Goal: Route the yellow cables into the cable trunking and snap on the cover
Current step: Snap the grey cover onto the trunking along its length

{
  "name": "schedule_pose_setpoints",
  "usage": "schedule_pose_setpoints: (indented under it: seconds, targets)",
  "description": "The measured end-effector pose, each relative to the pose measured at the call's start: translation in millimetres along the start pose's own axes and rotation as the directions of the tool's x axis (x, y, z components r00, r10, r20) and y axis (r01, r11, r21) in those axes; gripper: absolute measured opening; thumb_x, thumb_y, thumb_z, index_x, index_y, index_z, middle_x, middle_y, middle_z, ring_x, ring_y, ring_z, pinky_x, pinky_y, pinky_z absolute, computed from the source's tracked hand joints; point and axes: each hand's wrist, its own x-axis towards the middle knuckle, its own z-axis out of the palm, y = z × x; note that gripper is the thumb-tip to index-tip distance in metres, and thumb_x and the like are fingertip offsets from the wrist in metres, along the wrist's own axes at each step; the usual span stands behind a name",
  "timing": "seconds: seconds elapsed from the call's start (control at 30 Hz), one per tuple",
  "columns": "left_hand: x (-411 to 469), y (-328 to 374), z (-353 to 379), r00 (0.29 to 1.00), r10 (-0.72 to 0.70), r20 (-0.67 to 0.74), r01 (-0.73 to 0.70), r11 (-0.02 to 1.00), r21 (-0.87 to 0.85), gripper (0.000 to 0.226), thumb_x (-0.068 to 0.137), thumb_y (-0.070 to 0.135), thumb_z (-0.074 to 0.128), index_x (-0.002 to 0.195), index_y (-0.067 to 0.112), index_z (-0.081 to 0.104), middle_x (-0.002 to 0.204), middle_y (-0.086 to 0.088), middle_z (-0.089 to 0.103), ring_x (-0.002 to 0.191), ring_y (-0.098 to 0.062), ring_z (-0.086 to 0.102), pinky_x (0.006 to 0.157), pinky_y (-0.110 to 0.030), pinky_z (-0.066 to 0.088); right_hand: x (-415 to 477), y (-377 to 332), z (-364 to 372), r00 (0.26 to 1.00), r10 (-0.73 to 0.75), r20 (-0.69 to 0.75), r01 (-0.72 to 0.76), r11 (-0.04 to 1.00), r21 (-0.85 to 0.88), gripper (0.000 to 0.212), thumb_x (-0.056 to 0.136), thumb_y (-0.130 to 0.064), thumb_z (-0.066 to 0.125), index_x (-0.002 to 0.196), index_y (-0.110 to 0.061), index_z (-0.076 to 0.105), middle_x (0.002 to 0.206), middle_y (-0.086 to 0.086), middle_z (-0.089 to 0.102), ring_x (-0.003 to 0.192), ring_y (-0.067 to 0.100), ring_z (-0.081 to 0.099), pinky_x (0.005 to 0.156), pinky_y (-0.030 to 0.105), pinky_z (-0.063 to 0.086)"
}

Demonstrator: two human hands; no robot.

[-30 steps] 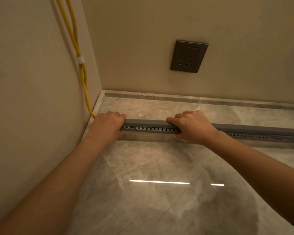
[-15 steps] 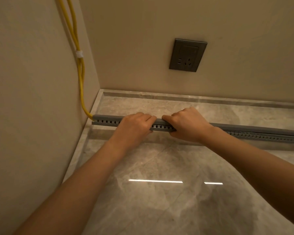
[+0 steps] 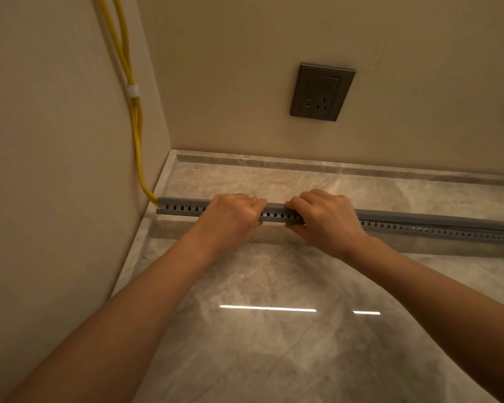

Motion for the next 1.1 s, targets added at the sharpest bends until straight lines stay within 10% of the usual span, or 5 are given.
schedule_pose_setpoints:
  seconds: [0.6,1.1]
  targets:
    - [10,-9,10,0.952,-0.25,0.174,0.271,0.956,-0.109,0.012,0.076,0.022,0.059,0.087,0.019,0.055,0.082,0.007,0.048,0.075,-0.013,0.046,0.06,-0.029,0.034,-2,10,-1,0.99,-0.121,0.073,0.118,0.992,0.046,0.024,0.073,-0.028,0.075,0.087,-0.01,0.068,0.076,0.006,0.067,0.067,0.023,0.06,0.043,0.031,0.047]
    - [5,-2,14,0.984,-0.178,-0.016,0.179,0.981,0.075,0.02,0.073,-0.002,0.061,0.089,0.009,0.058,0.084,-0.007,0.06,0.073,-0.023,0.054,0.053,-0.03,0.034,19,33,5,0.893,0.05,0.447,-0.344,0.717,0.607,0.019,0.078,-0.038,0.069,0.092,-0.026,0.065,0.084,-0.005,0.068,0.075,0.01,0.062,0.071,0.037,0.054]
